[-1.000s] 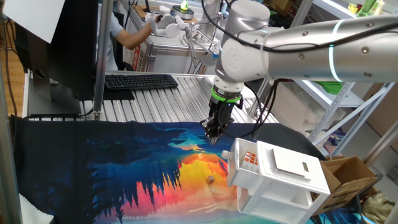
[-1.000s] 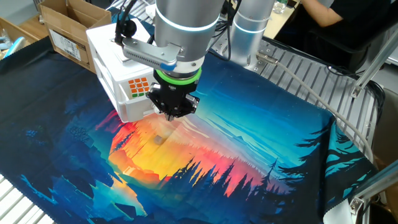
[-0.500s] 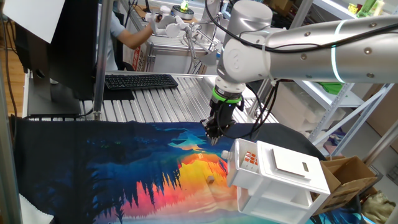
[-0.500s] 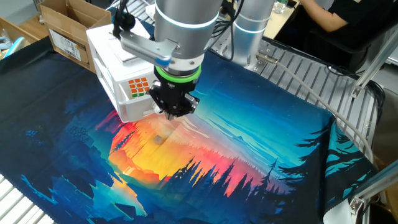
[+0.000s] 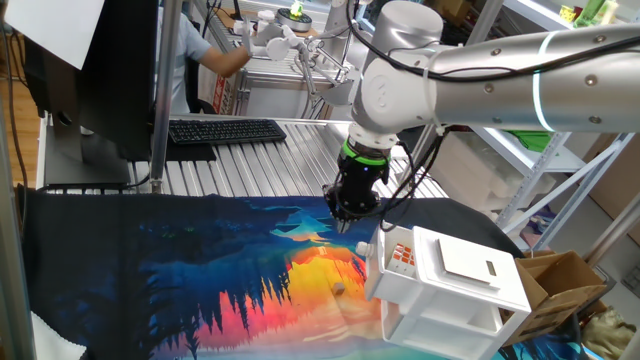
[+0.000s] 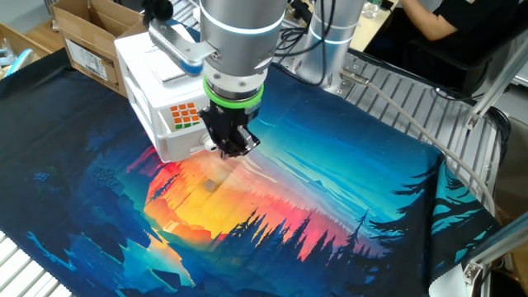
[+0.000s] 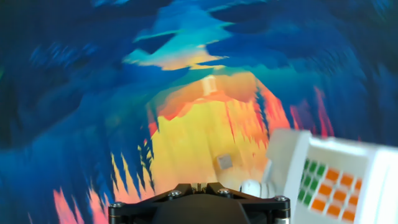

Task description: Grasp the handle and close the drawer

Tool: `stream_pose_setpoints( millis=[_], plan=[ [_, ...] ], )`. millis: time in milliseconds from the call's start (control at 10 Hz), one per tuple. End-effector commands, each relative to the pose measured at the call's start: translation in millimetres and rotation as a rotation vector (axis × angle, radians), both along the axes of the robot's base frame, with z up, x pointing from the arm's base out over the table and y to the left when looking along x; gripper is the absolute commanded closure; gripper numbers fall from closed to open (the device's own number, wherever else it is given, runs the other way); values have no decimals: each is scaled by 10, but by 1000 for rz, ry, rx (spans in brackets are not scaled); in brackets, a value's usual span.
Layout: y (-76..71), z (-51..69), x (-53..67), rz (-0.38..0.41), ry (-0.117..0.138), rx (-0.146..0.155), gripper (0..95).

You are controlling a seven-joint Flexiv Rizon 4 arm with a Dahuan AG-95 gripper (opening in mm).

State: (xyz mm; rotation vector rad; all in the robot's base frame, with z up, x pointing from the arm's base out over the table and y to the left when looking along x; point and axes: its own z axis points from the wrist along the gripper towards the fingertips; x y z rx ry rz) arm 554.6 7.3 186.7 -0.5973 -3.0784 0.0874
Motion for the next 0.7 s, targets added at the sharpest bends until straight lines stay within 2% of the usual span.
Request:
stream_pose_setpoints(
  millis=[100,300,400,500,700],
  plan=[
    [-4,1,-2,-288,11,-5,950],
    [-13,3,9,-476,56,9,950],
    [-14,2,10,-545,65,7,950],
    [-15,2,10,-632,64,7,950],
    [-21,9,9,-719,45,-18,950]
  ],
)
